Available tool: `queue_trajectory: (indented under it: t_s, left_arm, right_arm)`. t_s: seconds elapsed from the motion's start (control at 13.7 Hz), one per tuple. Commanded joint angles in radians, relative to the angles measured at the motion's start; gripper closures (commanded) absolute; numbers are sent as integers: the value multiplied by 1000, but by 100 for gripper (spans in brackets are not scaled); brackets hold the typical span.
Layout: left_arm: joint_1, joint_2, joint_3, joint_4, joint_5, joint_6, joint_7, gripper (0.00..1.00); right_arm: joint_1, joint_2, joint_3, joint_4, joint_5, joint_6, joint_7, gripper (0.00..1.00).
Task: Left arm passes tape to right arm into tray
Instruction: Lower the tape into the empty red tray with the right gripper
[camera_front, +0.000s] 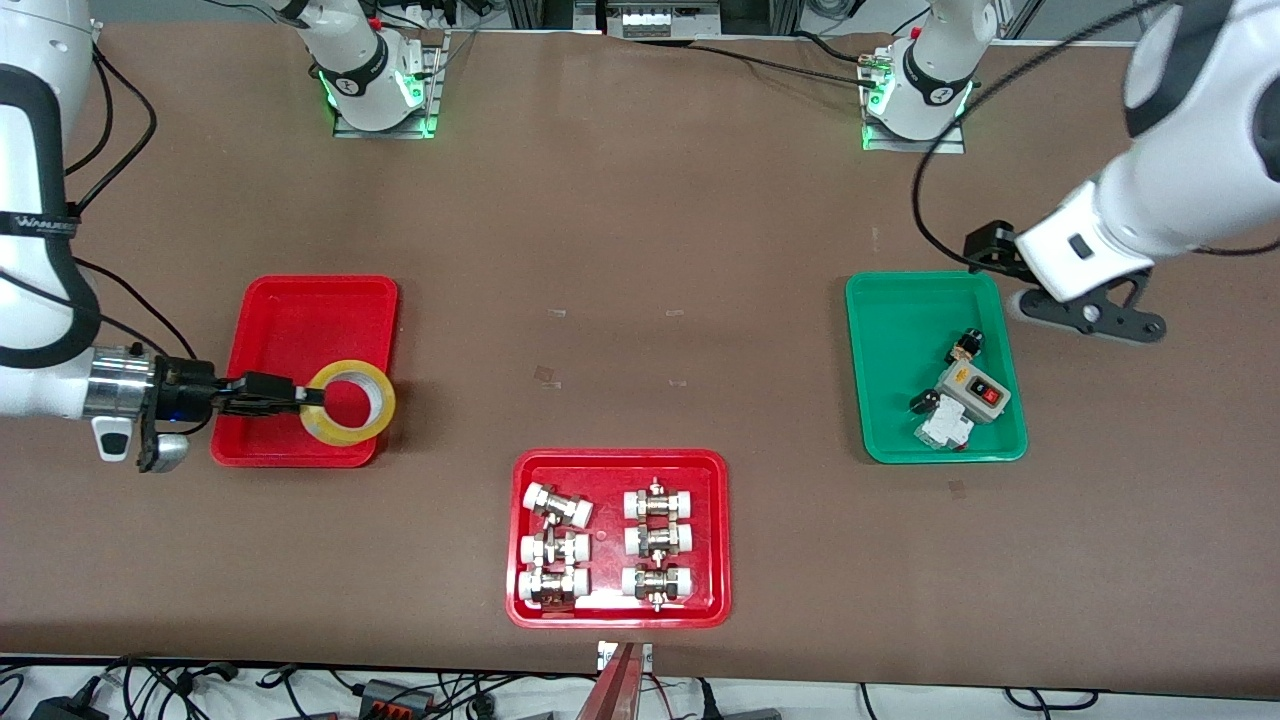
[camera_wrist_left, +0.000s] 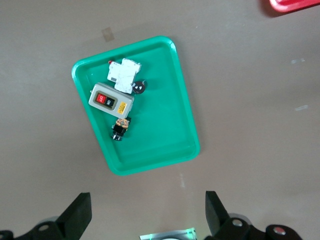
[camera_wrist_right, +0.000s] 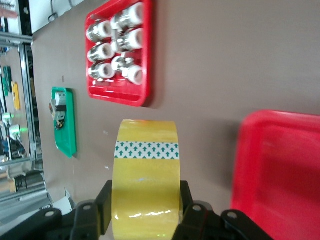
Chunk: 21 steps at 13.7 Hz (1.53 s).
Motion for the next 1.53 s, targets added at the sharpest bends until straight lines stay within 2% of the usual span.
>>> queue_trajectory:
  t_s: [0.0, 0.15, 0.29, 0.58, 0.87, 1.31, 1.38, 1.46]
  left_arm:
    - [28, -83, 24, -96, 4, 68, 18, 0]
    - [-1, -52, 89, -29, 10, 62, 21, 0]
    - [-23, -6, 151, 39, 15, 33, 24, 0]
    - [-30, 5, 205, 61, 1, 33, 25, 0]
    - [-37, -11, 226, 76, -45, 8, 25, 0]
    - [-26, -18, 217, 82, -74, -13, 16, 0]
    - [-30, -26, 211, 82, -73, -19, 10, 0]
    - [-30, -26, 209, 84, -74, -18, 7, 0]
  right_arm:
    - [-81, 2, 18, -15, -45, -23, 6, 73]
    - [-121, 19, 19, -15, -110, -58, -34, 73]
    - [-146, 51, 19, -15, -112, -61, -93, 73]
    - [-175, 108, 19, -15, -101, -63, -169, 73]
    - [-192, 142, 19, -15, -95, -107, -173, 73]
    - [-206, 177, 19, -15, -102, -121, -192, 69]
    - [-209, 185, 19, -13, -106, -120, -201, 66]
    - [-212, 188, 19, -15, -107, -118, -210, 57]
